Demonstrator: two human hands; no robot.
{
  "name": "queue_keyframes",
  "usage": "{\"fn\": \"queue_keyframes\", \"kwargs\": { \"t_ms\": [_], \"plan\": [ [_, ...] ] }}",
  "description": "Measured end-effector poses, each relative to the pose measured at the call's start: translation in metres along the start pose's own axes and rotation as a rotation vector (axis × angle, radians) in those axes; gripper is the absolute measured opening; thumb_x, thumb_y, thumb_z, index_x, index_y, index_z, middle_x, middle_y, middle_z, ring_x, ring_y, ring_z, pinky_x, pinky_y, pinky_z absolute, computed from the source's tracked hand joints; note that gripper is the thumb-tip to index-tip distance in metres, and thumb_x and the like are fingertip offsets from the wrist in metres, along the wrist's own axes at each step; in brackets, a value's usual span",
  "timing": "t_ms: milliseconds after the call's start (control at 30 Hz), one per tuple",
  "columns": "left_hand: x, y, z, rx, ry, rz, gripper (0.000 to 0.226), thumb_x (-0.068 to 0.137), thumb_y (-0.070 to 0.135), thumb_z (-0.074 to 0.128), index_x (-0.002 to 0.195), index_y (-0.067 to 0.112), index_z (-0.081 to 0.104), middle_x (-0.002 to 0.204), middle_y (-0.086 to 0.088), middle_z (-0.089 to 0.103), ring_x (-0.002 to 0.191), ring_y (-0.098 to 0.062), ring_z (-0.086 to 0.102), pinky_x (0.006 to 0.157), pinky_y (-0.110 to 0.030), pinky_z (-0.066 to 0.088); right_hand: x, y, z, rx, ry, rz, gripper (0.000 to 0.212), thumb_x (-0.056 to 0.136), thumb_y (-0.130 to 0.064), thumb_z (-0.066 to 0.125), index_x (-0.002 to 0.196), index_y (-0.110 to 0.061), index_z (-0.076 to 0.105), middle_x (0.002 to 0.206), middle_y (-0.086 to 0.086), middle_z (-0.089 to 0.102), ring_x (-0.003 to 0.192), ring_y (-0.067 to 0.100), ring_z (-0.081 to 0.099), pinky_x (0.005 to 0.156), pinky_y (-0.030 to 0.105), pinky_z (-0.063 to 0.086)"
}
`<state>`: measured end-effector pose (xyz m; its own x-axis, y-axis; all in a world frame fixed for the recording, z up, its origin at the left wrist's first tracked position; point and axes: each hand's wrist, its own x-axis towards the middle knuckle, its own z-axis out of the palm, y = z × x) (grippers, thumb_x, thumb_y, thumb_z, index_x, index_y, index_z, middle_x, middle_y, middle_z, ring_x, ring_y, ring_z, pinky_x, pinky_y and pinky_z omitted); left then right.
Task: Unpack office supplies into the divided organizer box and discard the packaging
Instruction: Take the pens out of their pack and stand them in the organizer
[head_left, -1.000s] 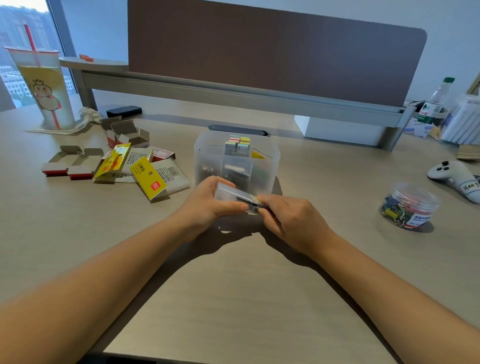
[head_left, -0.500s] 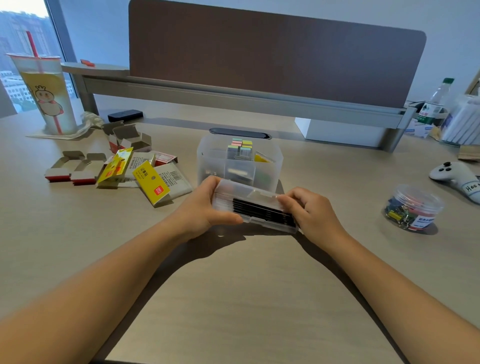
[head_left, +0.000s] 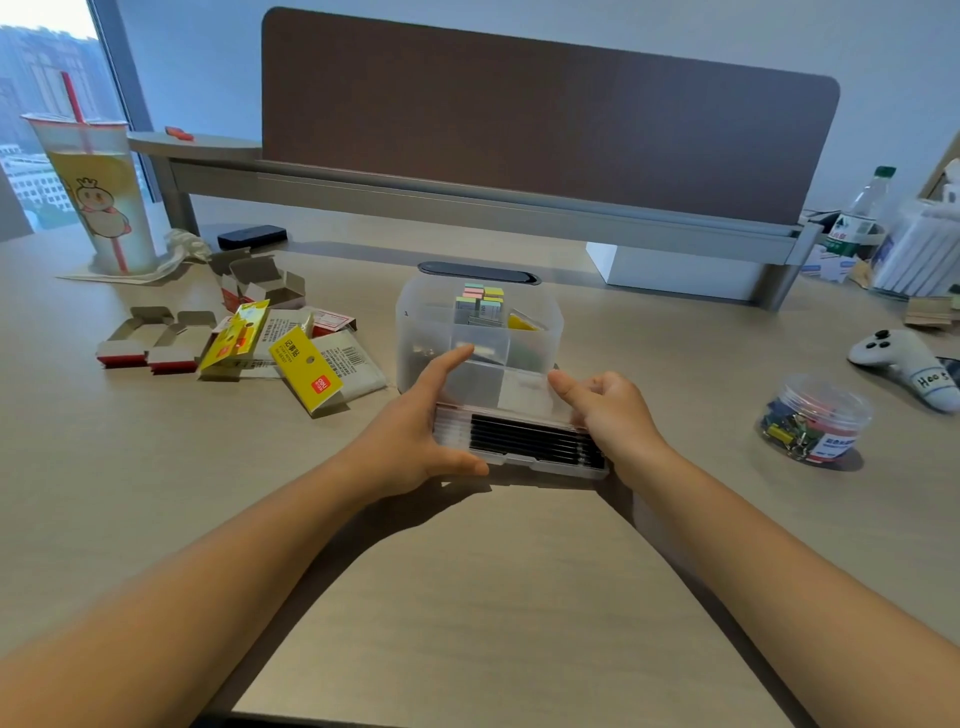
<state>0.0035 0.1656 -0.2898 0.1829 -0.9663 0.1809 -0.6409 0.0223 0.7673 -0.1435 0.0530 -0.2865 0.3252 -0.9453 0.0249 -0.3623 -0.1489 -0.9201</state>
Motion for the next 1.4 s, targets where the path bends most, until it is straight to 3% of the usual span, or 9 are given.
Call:
{"fn": "queue_keyframes", "kwargs": {
  "t_ms": [233, 367, 500, 667, 833, 967, 1167, 1233, 1400],
  "plan": [
    [-0.002, 0.000, 0.001, -0.097, 0.111, 0.051, 0.088, 0.065, 0.014, 0.076, 0.122, 0.043, 0.017, 0.092, 0.012, 0.043, 0.093, -0.011, 0.048, 0.084, -0.025, 0.046, -0.007, 0.000, -0.009, 0.054, -0.014, 0.063, 0.031, 0.088, -0.041, 0.047, 0.093, -0.011, 0.046, 0.091, 0.004, 0.051, 0.083, 0.018, 0.049, 0.066, 0.029, 0.040],
    [-0.003, 0.004, 0.003, -0.104, 0.119, 0.020, 0.091, 0.066, 0.015, 0.075, 0.134, 0.032, 0.017, 0.091, 0.013, 0.040, 0.091, -0.009, 0.047, 0.083, -0.023, 0.044, -0.016, 0.001, -0.010, 0.303, -0.093, 0.168, 0.015, 0.092, -0.029, 0.043, 0.096, -0.014, 0.045, 0.088, 0.003, 0.050, 0.080, 0.018, 0.054, 0.050, 0.026, 0.051],
    [-0.004, 0.011, 0.002, -0.037, 0.044, -0.033, 0.093, 0.066, 0.019, 0.075, 0.135, 0.025, 0.014, 0.112, 0.004, 0.035, 0.106, -0.011, 0.038, 0.092, -0.025, 0.038, -0.017, 0.007, -0.006, 0.261, -0.033, 0.045, 0.010, 0.092, -0.020, 0.045, 0.101, -0.016, 0.045, 0.091, 0.002, 0.051, 0.077, 0.016, 0.054, 0.043, 0.021, 0.045],
    [0.001, 0.021, -0.013, -0.010, -0.033, -0.100, 0.064, 0.075, 0.030, 0.066, 0.129, 0.016, 0.035, 0.133, -0.007, 0.042, 0.105, -0.012, 0.042, 0.090, -0.027, 0.041, -0.015, 0.006, -0.011, 0.125, -0.202, -0.086, 0.007, 0.090, -0.015, 0.048, 0.083, -0.018, 0.050, 0.079, 0.000, 0.053, 0.068, 0.012, 0.055, 0.039, 0.014, 0.043],
    [0.010, 0.030, -0.011, -0.016, -0.253, -0.186, 0.049, 0.081, 0.027, 0.059, 0.124, 0.017, 0.040, 0.120, -0.004, 0.051, 0.102, -0.016, 0.050, 0.086, -0.027, 0.046, -0.015, 0.006, -0.007, 0.060, -0.356, -0.147, 0.008, 0.088, -0.013, 0.051, 0.082, -0.019, 0.051, 0.077, 0.001, 0.054, 0.067, 0.013, 0.056, 0.044, 0.016, 0.048],
    [0.014, 0.030, -0.009, -0.102, -0.289, -0.232, 0.031, 0.085, 0.011, 0.053, 0.115, 0.016, 0.044, 0.111, -0.005, 0.053, 0.089, -0.018, 0.059, 0.069, -0.026, 0.054, -0.012, 0.005, -0.007, 0.131, -0.322, -0.085, 0.005, 0.086, -0.016, 0.053, 0.089, -0.019, 0.051, 0.088, 0.003, 0.055, 0.079, 0.015, 0.058, 0.061, 0.022, 0.055],
    [0.012, 0.024, -0.004, -0.079, -0.113, -0.226, 0.038, 0.088, 0.009, 0.050, 0.123, 0.016, 0.039, 0.101, -0.001, 0.050, 0.071, -0.012, 0.057, 0.057, -0.020, 0.051, -0.023, 0.002, 0.003, 0.484, -0.317, 0.165, 0.041, 0.082, -0.010, 0.060, 0.112, -0.012, 0.031, 0.091, 0.013, 0.055, 0.064, 0.020, 0.065, 0.047, 0.024, 0.056],
    [0.010, 0.021, -0.002, -0.089, -0.056, -0.222, 0.045, 0.088, 0.008, 0.050, 0.129, 0.018, 0.034, 0.100, -0.002, 0.049, 0.073, -0.012, 0.057, 0.060, -0.022, 0.051, -0.031, 0.001, 0.008, 0.466, -0.347, 0.181, 0.045, 0.080, -0.006, 0.061, 0.110, -0.015, 0.028, 0.092, 0.015, 0.057, 0.053, 0.018, 0.066, 0.044, 0.023, 0.054],
    [0.003, 0.017, -0.003, -0.102, -0.047, -0.184, 0.066, 0.085, 0.004, 0.052, 0.137, 0.030, 0.020, 0.096, 0.003, 0.047, 0.090, -0.017, 0.054, 0.080, -0.037, 0.052, -0.036, 0.001, 0.012, 0.374, -0.390, 0.120, 0.060, 0.081, 0.005, 0.056, 0.130, -0.011, 0.025, 0.101, 0.015, 0.059, 0.070, 0.023, 0.065, 0.049, 0.025, 0.056]
  ]
}}
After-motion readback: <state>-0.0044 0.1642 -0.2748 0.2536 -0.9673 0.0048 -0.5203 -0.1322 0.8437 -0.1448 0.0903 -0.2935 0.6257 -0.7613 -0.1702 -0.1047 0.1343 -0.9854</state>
